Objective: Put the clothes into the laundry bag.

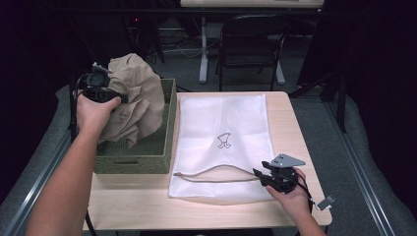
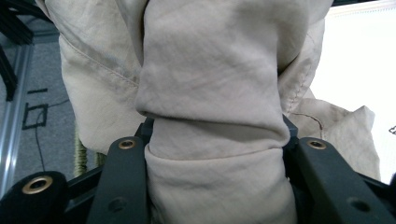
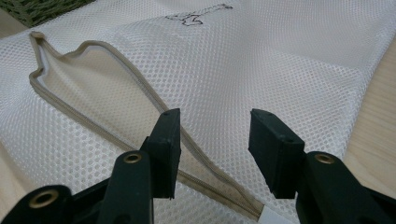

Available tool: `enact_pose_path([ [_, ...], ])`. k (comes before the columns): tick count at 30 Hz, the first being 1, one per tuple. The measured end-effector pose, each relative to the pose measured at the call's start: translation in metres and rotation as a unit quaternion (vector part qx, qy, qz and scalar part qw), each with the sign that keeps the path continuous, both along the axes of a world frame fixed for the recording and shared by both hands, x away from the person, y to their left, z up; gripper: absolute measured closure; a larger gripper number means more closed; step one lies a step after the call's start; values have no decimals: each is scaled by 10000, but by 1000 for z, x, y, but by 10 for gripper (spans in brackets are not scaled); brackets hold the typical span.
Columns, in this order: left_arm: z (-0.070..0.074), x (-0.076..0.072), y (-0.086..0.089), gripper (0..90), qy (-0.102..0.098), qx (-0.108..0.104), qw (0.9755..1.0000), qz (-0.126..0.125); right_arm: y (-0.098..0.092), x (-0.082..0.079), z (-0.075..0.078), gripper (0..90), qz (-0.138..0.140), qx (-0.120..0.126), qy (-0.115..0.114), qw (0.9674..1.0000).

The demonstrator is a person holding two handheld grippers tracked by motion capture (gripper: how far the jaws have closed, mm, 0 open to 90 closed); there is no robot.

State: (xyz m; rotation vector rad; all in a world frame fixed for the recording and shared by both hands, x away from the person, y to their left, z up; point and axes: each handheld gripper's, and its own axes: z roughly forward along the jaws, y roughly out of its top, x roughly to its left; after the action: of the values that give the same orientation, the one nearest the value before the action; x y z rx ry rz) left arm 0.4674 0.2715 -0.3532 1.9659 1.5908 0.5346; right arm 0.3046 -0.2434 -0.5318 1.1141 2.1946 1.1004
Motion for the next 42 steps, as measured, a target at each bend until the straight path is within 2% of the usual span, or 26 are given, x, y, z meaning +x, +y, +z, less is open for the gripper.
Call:
enact_pose_path([
  [3,2,-3,-1,551,-36,90,10000,0,0,0,0,535,-2,4,-8,10000],
  [11,8,-10,-5,551,-89,64,9999,-126,1,0,0,531,-32,-9,-21,10000],
  [15,11,-14,-8,552,-115,131,9997,-175,2,-1,0,530,-30,1,-21,10000],
  [24,15,-25,-10,551,-186,84,9994,-268,5,-1,0,530,-38,105,-46,9999],
  [34,21,-34,-12,551,-196,57,9992,-333,6,-1,1,520,-36,56,-29,10000],
  [42,31,-46,-18,551,-223,55,9986,-466,12,-2,5,581,67,21,4,10000],
])
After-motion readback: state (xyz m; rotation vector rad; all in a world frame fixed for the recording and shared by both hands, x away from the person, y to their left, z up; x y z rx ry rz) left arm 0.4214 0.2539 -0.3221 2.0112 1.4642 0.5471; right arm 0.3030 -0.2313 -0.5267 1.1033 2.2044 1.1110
